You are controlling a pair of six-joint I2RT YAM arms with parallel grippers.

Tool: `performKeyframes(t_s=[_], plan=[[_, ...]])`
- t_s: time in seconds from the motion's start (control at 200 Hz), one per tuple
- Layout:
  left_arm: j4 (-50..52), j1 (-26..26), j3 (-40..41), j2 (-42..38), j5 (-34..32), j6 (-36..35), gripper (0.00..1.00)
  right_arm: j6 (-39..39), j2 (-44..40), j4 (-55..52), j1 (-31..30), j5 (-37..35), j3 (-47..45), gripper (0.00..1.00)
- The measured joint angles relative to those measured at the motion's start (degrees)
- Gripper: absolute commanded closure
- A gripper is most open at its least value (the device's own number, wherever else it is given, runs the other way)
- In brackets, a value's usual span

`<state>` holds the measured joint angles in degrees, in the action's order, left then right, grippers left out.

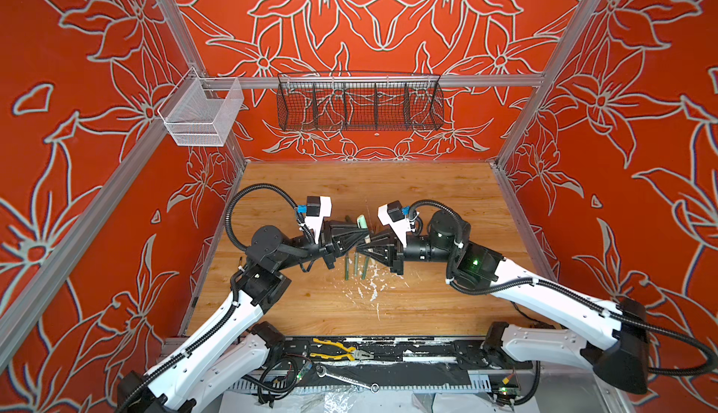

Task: Insert pens into pen caps
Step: Put on the pen cap to the pen.

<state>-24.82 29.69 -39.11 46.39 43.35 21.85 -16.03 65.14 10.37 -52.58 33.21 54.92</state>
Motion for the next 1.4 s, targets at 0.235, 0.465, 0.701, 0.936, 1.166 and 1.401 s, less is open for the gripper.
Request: performKeyframes(t_s=[0.235, 0.465, 0.701, 0.936, 1.166, 1.401], plan=[[2.29, 0.26, -0.02, 0.13, 0.46, -0.20, 1.00, 0.61, -0.74, -4.52, -0.07, -0.44, 0.55, 1.00], [3.19, 0.07, -0.31, -0.57, 1.62, 0.02, 1.00, 0.79, -0.72, -10.36, -0.07, 1.27, 3.37, 1.00], [4.44, -0.11, -0.31, -0.31, 3.69, -0.04, 0.78, -0.76, -0.70, -13.86, 0.09, 2.99, 4.50, 1.00], [6.51, -1.42, 0.66, -0.59, 5.42, -0.55, 0.56, -2.47, -0.85, -15.32, 0.74, 3.61, 6.32, 1.00], [7.45, -3.93, 2.51, -2.38, 7.89, 1.38, 0.33, -2.47, -0.85, -14.99, 0.83, 3.39, 6.36, 1.00], [10.08, -4.59, 4.28, -2.34, 12.50, 2.71, 0.15, -1.27, -0.63, -12.28, 1.22, 3.74, 6.51, 1.00]])
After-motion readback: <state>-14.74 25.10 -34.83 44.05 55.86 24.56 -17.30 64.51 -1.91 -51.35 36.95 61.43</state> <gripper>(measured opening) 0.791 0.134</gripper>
